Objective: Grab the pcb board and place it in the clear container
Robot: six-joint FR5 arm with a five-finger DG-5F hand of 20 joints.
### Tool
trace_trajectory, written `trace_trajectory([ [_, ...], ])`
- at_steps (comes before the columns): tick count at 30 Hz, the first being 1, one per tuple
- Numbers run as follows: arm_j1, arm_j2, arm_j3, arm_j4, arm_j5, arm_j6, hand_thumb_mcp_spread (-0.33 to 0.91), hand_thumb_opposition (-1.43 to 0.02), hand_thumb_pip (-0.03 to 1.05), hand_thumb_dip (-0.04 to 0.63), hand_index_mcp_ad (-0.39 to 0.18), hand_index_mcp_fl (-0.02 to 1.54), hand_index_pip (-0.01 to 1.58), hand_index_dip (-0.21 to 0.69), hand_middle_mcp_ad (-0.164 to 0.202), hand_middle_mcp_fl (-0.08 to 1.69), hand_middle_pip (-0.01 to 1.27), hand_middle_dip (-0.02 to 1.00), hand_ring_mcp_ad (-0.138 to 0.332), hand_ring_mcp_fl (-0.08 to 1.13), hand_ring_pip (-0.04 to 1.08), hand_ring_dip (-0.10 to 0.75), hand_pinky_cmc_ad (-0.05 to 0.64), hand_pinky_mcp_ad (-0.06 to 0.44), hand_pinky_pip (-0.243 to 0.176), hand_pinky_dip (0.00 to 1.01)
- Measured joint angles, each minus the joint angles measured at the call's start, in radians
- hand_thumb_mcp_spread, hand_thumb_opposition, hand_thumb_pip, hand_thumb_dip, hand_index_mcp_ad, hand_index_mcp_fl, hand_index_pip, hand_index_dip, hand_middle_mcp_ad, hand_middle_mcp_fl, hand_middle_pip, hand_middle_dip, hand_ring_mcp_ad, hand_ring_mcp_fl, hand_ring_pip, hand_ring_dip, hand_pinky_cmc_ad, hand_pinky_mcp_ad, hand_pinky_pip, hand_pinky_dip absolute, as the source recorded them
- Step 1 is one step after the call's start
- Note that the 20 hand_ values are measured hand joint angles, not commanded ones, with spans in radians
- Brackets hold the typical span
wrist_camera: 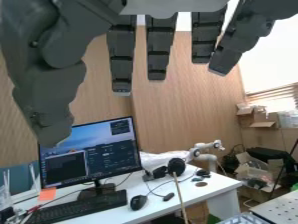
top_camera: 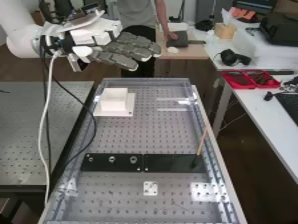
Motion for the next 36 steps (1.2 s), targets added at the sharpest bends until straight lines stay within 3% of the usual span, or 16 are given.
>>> trace_trajectory([
  [36,-0.011,-0.010,0.015,-0.029,-0.034,0.003,0.33,-0.72,0.48,0.176,-0.148,0.44,0.09,0.248,0.028,0.20,0.13,0.15,0.215,0.02,0.10,0.051,0.367,0.178,-0.075,0.36],
])
